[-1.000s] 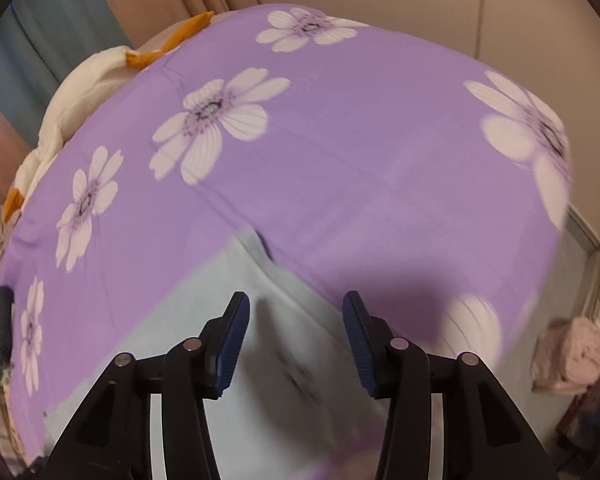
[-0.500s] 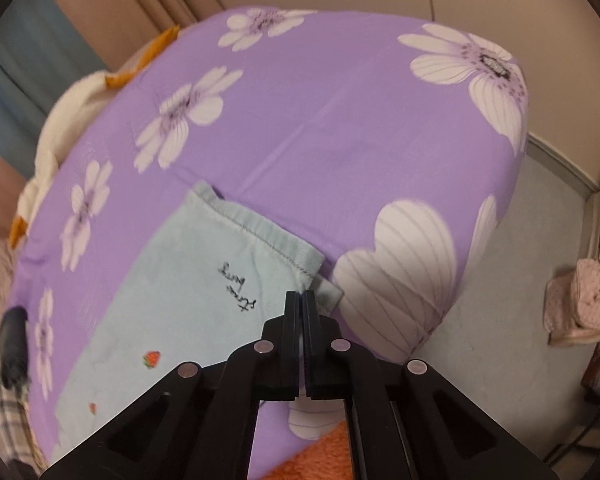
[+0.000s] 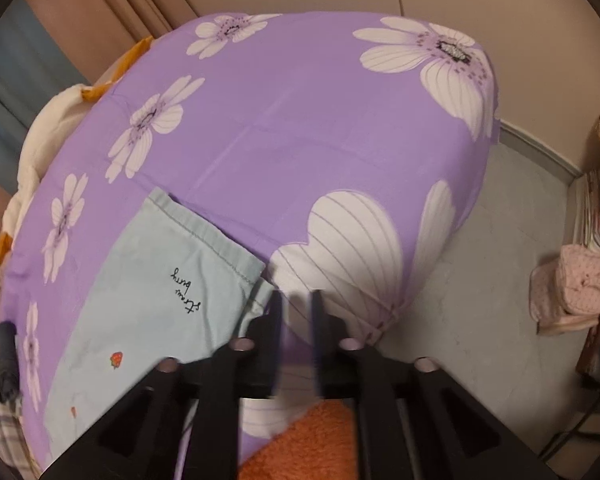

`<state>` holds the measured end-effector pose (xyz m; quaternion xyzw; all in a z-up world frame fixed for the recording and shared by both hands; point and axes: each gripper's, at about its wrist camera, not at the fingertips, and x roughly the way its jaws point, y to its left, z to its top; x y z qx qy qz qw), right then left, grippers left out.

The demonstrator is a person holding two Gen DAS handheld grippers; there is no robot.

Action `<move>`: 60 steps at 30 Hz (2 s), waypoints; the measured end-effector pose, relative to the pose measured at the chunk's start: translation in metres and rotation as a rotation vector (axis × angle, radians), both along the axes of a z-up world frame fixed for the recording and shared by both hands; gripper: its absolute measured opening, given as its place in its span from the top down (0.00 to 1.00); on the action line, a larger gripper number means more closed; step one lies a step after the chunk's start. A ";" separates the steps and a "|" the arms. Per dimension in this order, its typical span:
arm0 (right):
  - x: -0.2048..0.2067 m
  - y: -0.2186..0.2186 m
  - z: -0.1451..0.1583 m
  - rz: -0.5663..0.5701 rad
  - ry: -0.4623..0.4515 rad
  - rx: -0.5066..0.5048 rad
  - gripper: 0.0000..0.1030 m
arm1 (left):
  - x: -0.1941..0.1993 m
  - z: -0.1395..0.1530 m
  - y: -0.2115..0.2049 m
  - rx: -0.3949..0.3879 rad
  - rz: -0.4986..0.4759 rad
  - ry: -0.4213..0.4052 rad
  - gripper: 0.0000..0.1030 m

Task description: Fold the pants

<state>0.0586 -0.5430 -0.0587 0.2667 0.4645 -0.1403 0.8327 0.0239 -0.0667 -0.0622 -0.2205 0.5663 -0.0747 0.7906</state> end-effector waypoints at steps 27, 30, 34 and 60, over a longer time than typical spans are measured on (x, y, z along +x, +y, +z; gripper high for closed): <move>0.048 0.028 -0.024 0.103 -0.196 0.353 0.86 | -0.004 0.019 0.000 0.139 0.026 -0.052 0.19; 0.044 0.040 0.006 0.142 -0.253 0.304 0.86 | -0.009 0.023 0.011 0.140 0.056 -0.064 0.19; 0.037 0.077 0.059 0.254 -0.335 0.180 0.86 | -0.015 0.025 0.027 0.149 0.105 -0.075 0.19; -0.021 0.378 -0.009 1.107 0.068 0.059 0.84 | -0.055 0.022 0.081 0.134 0.240 -0.094 0.15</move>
